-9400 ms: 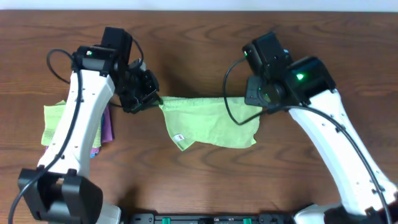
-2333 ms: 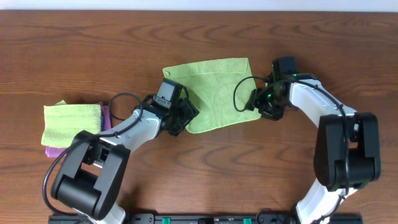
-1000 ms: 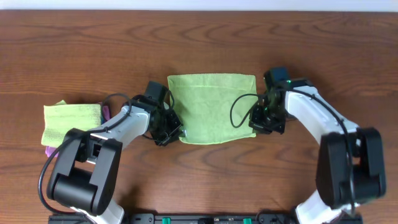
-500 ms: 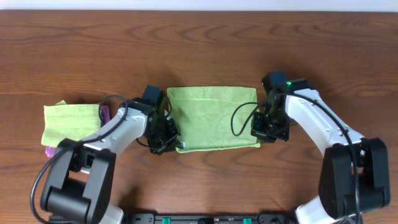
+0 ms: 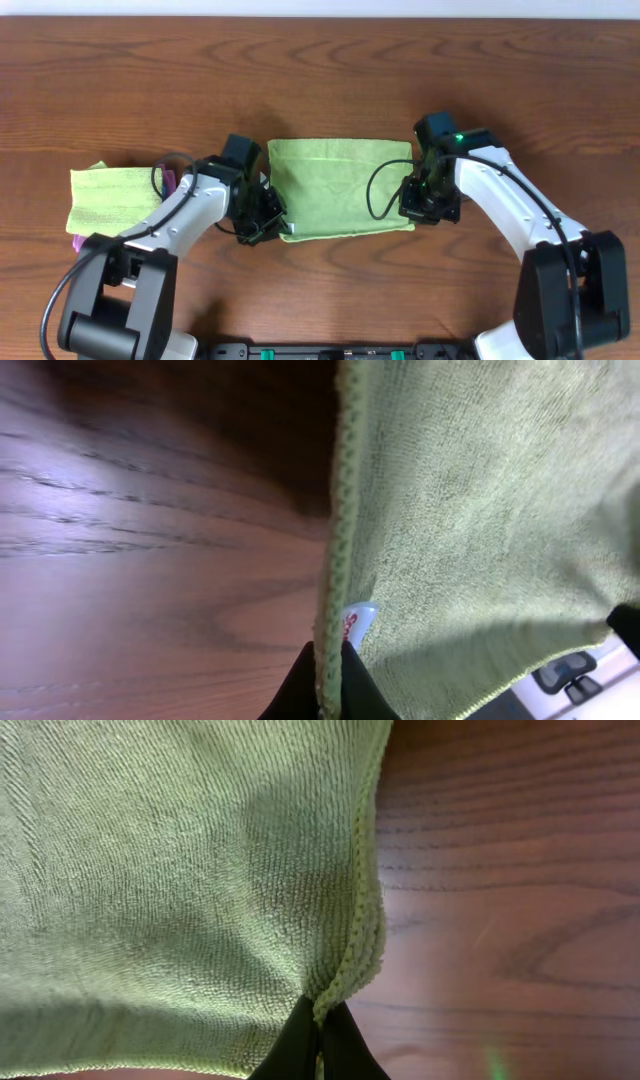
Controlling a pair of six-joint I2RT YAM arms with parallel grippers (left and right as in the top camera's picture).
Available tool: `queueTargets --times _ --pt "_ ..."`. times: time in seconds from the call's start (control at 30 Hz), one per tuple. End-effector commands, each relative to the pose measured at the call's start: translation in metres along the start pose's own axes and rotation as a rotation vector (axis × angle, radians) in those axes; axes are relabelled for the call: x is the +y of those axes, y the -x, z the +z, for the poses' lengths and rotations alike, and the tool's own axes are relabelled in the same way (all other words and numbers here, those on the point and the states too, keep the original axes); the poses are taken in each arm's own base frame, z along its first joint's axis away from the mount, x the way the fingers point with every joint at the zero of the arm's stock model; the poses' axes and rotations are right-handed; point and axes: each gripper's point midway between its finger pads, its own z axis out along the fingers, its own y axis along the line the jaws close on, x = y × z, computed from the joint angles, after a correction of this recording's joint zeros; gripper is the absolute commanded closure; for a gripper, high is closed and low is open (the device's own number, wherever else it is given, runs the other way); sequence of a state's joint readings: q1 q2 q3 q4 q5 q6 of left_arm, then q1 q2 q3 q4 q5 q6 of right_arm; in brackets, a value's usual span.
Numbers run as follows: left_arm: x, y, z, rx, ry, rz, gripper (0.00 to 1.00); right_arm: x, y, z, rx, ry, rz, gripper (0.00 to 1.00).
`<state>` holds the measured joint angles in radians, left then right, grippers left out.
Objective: Fold the cloth
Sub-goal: 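Lift the near edge and fold it forward over the far half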
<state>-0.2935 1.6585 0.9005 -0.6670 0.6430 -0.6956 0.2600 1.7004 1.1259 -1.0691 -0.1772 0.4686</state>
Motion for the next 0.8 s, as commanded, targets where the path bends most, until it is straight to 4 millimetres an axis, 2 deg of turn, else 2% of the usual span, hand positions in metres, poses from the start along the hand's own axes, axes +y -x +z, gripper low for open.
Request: queueTargets --times 0.0,0.13,0.47,0.77 --pt "-0.016 0.019 -0.018 -0.08 -0.018 0.014 0.94 0.0 0.005 -0.005 -0.039 -0.013 0.012 0.99" --pt "-0.024 0.032 -0.028 -0.141 -0.009 0.021 0.94 0.002 0.018 -0.012 -0.095 -0.024 0.007 0.99" --pt "-0.03 0.06 -0.035 -0.271 -0.019 0.009 0.94 0.012 0.048 -0.018 -0.221 0.011 -0.001 0.99" --pt "-0.035 0.078 -0.036 -0.343 -0.027 0.021 0.94 0.017 0.068 -0.024 -0.308 0.021 -0.007 0.99"
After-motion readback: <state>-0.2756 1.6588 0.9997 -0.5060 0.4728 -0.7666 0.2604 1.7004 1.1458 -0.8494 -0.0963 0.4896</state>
